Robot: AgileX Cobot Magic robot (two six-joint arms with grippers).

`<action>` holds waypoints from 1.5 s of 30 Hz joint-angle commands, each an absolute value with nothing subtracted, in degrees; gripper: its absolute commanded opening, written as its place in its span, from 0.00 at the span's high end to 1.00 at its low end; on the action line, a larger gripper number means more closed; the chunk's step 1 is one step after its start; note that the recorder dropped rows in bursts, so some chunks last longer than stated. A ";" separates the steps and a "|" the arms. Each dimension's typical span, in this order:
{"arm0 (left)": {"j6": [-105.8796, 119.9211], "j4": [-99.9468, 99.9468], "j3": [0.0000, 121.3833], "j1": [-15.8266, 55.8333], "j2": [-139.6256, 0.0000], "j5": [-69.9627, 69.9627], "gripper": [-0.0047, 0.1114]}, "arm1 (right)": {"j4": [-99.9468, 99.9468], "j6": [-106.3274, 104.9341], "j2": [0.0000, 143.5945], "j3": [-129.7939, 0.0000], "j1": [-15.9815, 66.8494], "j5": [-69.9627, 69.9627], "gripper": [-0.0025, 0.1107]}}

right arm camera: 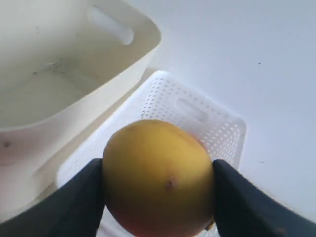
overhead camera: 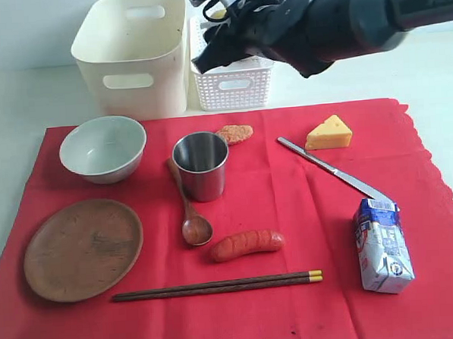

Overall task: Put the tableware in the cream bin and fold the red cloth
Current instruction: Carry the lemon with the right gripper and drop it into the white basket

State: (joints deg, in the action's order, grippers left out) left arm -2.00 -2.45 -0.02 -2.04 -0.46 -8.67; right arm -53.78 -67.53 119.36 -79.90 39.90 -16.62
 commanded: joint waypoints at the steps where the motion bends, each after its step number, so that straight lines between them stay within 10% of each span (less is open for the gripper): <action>1: -1.98 -2.14 0.00 -2.21 -0.30 -8.46 0.96 | -56.12 -67.25 124.90 -85.07 39.99 -23.88 0.98; 17: -1.98 -2.14 0.00 -2.21 -0.30 -8.46 0.96 | -61.67 -67.48 130.96 -89.10 39.99 -27.85 0.96; 45: -1.98 -2.14 0.00 -2.21 -0.30 -8.46 0.96 | -62.74 -67.48 130.96 -89.10 39.99 -28.84 0.38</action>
